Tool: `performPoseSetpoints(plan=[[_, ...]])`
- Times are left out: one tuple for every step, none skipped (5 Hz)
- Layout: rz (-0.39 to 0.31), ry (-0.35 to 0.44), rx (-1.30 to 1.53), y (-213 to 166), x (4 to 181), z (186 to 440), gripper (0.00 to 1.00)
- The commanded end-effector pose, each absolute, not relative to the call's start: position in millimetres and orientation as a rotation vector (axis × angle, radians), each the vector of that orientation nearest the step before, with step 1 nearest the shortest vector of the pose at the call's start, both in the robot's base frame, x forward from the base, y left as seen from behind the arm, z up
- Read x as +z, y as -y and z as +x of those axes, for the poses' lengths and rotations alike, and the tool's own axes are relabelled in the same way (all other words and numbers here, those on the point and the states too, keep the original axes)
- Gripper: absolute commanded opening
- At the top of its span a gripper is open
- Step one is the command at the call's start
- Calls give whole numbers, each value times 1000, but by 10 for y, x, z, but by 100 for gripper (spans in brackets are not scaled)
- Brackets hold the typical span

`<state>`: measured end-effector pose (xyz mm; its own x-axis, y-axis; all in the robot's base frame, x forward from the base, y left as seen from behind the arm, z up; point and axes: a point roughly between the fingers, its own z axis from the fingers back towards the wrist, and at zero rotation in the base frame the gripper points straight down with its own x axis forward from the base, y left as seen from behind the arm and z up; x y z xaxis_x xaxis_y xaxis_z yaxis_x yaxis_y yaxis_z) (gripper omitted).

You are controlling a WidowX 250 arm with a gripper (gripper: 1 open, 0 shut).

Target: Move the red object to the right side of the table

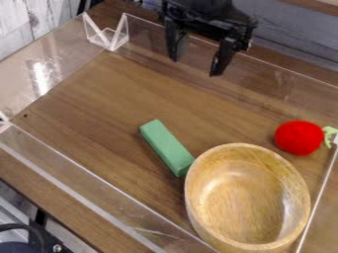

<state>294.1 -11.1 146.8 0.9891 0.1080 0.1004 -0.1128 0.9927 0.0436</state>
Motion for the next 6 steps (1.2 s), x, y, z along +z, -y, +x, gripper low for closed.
performPoseSetpoints(plan=[[53,149,135,188,1600,2929,100],[64,131,153,203,1541,2905,100],[74,122,174,192,1570,2926,100],[89,116,198,166,1602,2949,100],[105,111,270,91,1593,2970,100],[119,99,335,33,1564,2983,100]])
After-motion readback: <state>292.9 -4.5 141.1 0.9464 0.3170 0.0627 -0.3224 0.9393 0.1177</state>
